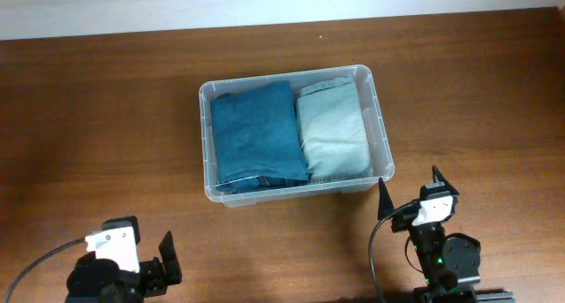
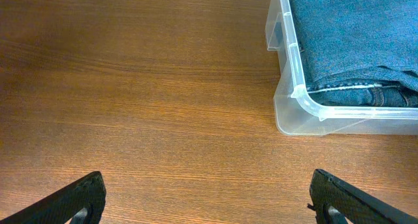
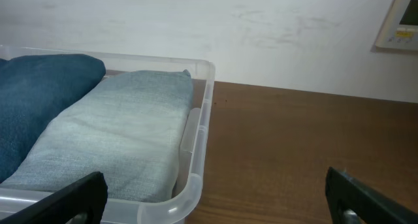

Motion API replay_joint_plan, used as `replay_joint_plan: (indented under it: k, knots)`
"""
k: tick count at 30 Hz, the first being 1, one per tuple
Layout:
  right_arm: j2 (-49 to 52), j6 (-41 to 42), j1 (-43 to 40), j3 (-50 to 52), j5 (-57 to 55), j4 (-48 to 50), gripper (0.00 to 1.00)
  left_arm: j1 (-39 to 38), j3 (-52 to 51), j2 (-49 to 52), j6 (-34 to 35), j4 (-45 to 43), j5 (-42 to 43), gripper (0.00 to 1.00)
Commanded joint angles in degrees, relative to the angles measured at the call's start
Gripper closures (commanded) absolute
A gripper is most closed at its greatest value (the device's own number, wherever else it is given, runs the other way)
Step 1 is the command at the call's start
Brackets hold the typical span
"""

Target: Pack container

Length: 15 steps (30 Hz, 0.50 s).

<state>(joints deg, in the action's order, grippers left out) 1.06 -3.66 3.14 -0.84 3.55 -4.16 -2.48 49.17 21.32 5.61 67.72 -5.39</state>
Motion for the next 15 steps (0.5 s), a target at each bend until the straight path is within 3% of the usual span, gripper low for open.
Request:
replay_joint_plan:
  k: [1, 12, 15]
  knots:
    - [-0.5, -0.4, -0.2, 0.5, 0.5, 0.1, 0.02, 0.0, -0.1, -0.1, 0.5, -0.1, -0.4, 0.01]
    - [-0.5, -0.4, -0.2, 0.5, 0.5, 0.1, 0.02, 0.0, -1.1, -0.7, 0.5, -0.6, -0.5, 0.01]
    - [-0.5, -0.4, -0.2, 0.5, 0.5, 0.1, 0.02, 0.0, -7.1, -5.2, 0.5, -6.6, -0.5, 0.01]
